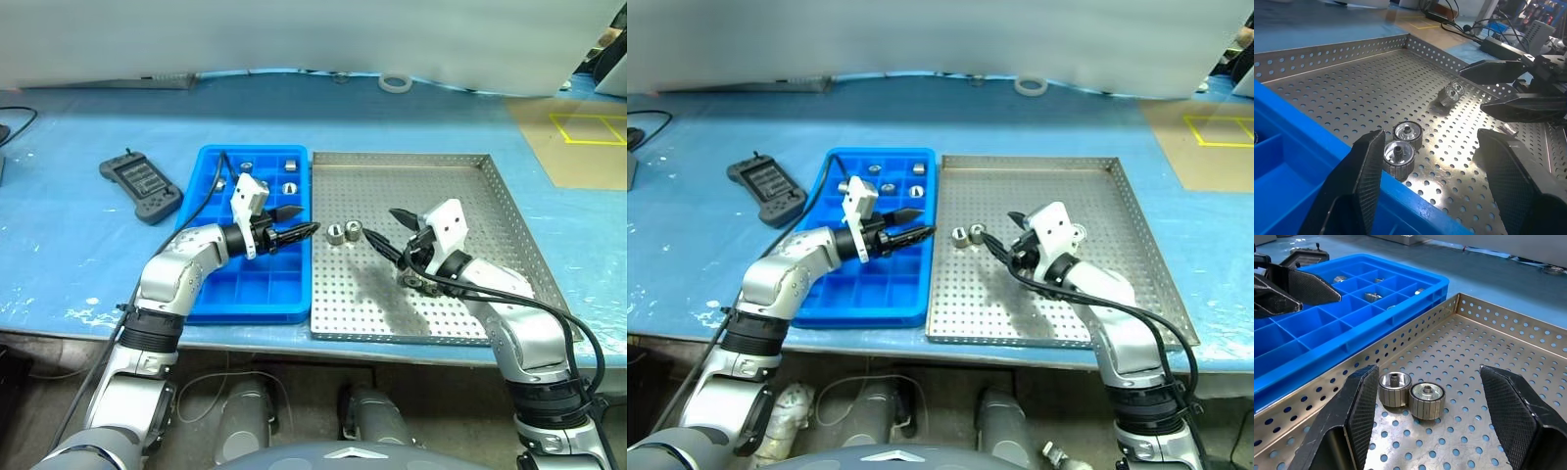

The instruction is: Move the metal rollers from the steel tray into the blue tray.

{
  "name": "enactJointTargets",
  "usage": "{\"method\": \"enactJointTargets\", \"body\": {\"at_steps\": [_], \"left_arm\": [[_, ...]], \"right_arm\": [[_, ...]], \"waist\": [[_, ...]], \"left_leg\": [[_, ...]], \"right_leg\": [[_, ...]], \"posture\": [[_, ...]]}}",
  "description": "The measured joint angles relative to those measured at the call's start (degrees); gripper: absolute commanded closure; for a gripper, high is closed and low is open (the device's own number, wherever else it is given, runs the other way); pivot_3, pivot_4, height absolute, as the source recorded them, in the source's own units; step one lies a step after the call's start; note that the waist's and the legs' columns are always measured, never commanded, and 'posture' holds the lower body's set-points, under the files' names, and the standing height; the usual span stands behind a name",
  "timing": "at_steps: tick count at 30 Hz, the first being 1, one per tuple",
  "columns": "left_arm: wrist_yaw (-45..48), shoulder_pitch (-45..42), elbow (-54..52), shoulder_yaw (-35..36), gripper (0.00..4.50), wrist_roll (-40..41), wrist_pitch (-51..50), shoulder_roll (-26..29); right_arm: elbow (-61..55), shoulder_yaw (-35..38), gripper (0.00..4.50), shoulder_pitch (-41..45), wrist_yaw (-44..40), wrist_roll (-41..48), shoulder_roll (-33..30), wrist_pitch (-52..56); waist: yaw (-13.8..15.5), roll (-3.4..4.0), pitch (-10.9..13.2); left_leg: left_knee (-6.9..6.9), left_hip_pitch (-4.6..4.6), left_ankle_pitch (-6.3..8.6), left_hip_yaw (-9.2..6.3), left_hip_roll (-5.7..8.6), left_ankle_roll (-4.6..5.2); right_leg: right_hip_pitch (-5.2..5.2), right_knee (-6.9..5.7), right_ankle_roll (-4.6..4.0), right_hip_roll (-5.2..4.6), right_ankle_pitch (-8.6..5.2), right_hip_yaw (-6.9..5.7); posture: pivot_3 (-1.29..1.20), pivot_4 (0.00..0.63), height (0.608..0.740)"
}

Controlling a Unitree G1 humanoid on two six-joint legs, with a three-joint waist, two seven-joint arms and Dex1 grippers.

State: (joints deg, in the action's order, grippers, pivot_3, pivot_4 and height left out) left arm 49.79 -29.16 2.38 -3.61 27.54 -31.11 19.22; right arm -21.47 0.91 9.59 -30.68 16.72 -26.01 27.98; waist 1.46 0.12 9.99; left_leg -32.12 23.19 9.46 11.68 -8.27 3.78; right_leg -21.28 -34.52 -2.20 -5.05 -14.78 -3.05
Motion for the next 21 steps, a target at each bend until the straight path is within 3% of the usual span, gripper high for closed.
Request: {"method": "enactJointTargets", "body": {"at_steps": [21], "left_arm": [[-1.5, -1.7, -0.7, -0.7, 1.36, 0.3, -1.2, -1.5]], "right_arm": [[-2.0, 0.6, 1.02, -0.7, 0.5, 0.0, -1.4, 1.8]], "waist": [[-0.3, 0.00, 0.0]], "left_leg": [[-0.01, -0.02, 0.00, 0.00, 0.00, 0.00]], "right_leg": [[0.02, -0.01, 0.00, 0.00, 0.00, 0.00]], "posture": [[-0.16, 0.150, 0.740]]}}
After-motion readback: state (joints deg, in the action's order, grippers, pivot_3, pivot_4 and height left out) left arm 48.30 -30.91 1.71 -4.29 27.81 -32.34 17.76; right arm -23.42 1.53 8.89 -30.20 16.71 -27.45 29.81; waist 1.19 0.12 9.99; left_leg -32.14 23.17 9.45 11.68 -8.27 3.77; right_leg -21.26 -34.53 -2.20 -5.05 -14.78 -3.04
